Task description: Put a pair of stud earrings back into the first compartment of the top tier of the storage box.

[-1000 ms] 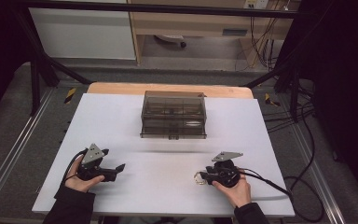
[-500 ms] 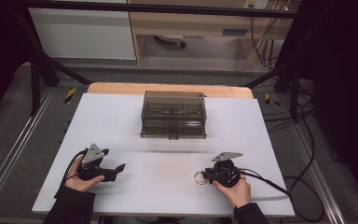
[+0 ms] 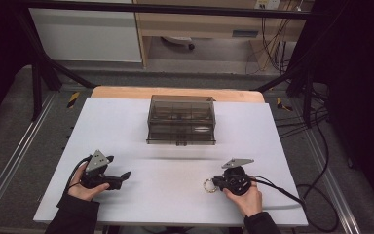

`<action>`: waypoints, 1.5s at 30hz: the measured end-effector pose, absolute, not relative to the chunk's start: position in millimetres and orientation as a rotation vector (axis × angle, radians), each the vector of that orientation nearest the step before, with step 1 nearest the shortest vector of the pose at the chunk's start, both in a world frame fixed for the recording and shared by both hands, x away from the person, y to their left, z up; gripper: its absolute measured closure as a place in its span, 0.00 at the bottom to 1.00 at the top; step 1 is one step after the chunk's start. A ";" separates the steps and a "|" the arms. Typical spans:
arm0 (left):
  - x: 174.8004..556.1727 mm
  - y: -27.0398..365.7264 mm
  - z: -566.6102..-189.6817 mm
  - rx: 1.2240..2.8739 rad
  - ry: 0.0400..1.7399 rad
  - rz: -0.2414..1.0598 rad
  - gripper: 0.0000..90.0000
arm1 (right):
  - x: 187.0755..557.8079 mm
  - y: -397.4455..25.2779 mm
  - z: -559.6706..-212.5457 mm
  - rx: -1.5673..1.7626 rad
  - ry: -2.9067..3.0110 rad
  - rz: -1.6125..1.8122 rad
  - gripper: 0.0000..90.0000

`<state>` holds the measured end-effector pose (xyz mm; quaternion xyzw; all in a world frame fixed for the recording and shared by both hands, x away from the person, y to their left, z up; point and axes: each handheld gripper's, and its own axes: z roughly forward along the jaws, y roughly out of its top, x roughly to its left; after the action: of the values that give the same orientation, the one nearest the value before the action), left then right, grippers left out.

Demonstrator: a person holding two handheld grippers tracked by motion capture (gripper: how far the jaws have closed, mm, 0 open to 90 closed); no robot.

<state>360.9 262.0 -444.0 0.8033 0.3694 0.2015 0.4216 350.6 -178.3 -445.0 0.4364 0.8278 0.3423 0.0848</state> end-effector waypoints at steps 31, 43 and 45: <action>360.7 262.0 -444.1 2.011 0.926 0.501 0.11 | 350.8 -186.4 -431.9 1.297 2.440 1.082 0.96; 360.9 262.3 -444.6 2.010 0.929 0.497 0.11 | 352.0 -192.1 -422.1 1.291 2.410 1.135 0.96; 360.7 262.6 -444.3 2.009 0.933 0.496 0.11 | 352.2 -192.7 -420.6 1.297 2.408 1.149 0.96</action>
<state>360.7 262.6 -444.3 0.8023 0.3725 0.1980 0.4224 352.2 -192.7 -420.6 0.4354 0.8086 0.3859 0.0873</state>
